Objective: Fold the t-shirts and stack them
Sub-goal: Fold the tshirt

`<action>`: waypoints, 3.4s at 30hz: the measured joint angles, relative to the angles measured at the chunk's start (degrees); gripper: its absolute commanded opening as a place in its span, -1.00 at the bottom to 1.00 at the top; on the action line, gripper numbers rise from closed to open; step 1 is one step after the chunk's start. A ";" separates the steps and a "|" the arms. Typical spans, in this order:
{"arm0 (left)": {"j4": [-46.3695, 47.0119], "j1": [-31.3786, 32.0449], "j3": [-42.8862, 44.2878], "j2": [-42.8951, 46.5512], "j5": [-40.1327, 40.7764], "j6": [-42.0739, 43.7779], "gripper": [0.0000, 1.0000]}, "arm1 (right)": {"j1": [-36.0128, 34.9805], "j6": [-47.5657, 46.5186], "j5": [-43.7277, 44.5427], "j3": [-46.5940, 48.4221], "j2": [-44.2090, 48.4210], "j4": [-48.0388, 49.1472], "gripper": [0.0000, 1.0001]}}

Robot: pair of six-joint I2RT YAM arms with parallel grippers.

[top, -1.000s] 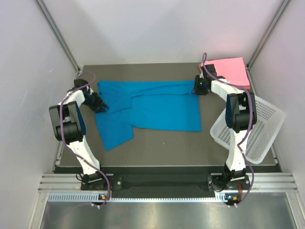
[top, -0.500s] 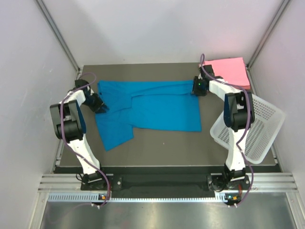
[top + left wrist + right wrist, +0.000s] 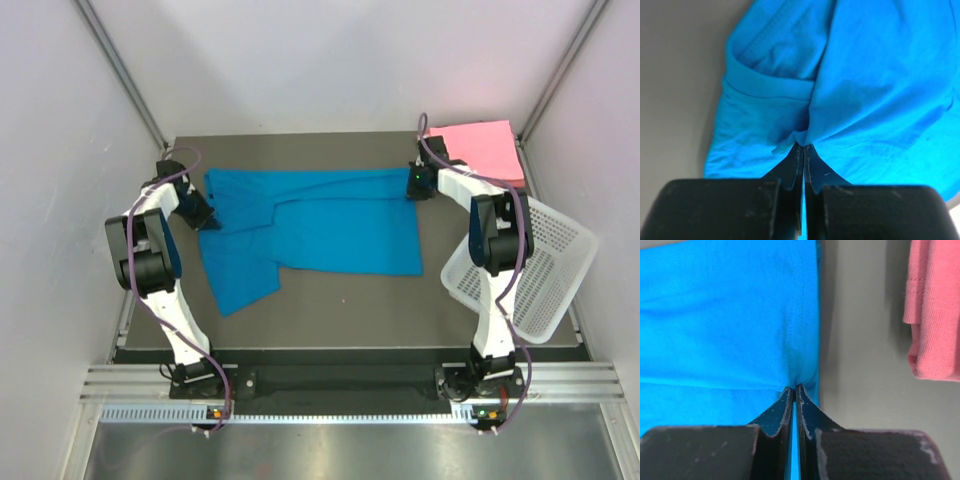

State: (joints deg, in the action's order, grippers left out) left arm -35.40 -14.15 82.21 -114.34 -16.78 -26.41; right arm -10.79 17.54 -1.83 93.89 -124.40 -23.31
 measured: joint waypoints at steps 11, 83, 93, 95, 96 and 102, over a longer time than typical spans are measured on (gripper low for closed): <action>-2.34 0.02 0.42 0.02 5.18 0.00 -1.00 | -0.24 -1.09 0.28 0.00 0.00 -0.04 -0.99; 7.50 3.15 28.74 -18.18 -10.91 -5.55 -0.41 | -0.31 1.33 0.66 2.54 0.87 1.31 -0.46; 18.43 2.34 32.65 -28.74 -17.86 -12.52 -0.46 | 0.24 8.52 -0.92 9.09 -6.03 8.26 -0.57; 19.52 1.86 34.62 -29.97 -16.28 -13.27 -0.47 | 0.55 9.68 0.24 11.67 -9.09 7.30 -0.58; 20.02 1.62 35.36 -30.53 -15.93 -13.73 -0.46 | 0.79 10.23 0.70 12.48 -10.36 7.06 -0.58; 24.26 1.07 38.18 -33.00 -12.02 -15.34 -0.43 | 1.97 12.35 2.69 14.62 -11.26 6.34 -0.58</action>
State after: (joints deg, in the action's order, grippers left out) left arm -11.14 -13.08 120.40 -147.35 -28.80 -41.76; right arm -8.82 29.89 0.86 108.51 -135.66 -16.97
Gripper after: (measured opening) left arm 0.278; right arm 0.208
